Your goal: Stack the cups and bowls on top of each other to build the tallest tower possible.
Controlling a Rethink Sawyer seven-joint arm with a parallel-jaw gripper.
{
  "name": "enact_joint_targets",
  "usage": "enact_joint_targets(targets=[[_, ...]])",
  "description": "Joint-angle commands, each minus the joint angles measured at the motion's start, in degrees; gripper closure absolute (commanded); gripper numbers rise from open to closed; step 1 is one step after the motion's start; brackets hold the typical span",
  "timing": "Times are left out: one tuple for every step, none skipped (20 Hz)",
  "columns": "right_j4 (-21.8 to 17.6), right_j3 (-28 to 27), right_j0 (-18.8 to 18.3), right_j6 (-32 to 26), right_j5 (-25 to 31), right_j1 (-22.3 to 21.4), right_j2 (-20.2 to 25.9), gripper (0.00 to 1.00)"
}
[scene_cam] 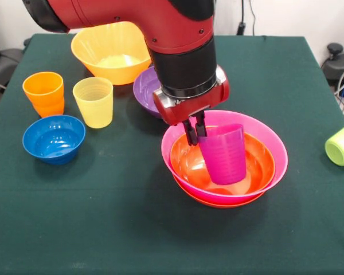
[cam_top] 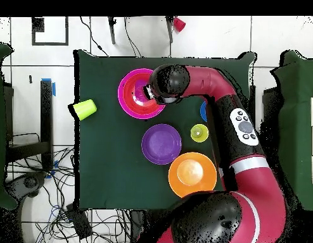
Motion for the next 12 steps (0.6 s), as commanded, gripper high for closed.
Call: enact_joint_targets(targets=[[-4.21,-3.39,1.59,-6.94,1.47,1.13,-1.30,1.00],[-4.40,-3.35,1.66,-6.95,1.55,0.95,-1.33,1.00],[-4.51,-3.37,1.71,-6.98,1.40,0.89,-1.30,1.00],[-4.83,-3.44,1.80,-7.13,0.92,1.03,-1.30,1.00],[-4.98,-3.58,1.86,-7.40,0.86,1.46,-1.25,1.00],[-5.12,-3.72,1.92,-7.67,0.80,1.88,-1.20,1.00],[-5.34,-3.74,1.94,-7.92,0.71,2.17,-1.20,1.00],[-5.55,-3.75,1.96,-8.17,0.62,2.45,-1.21,1.00],[-5.77,-3.77,1.98,-8.42,0.53,2.74,-1.21,1.00],[-6.14,-3.82,2.00,-8.58,0.49,2.75,-1.34,1.00],[-6.33,-3.74,1.96,-8.64,0.55,2.69,-1.37,1.00],[-6.50,-3.63,1.91,-8.69,0.66,2.72,-1.35,1.00]])
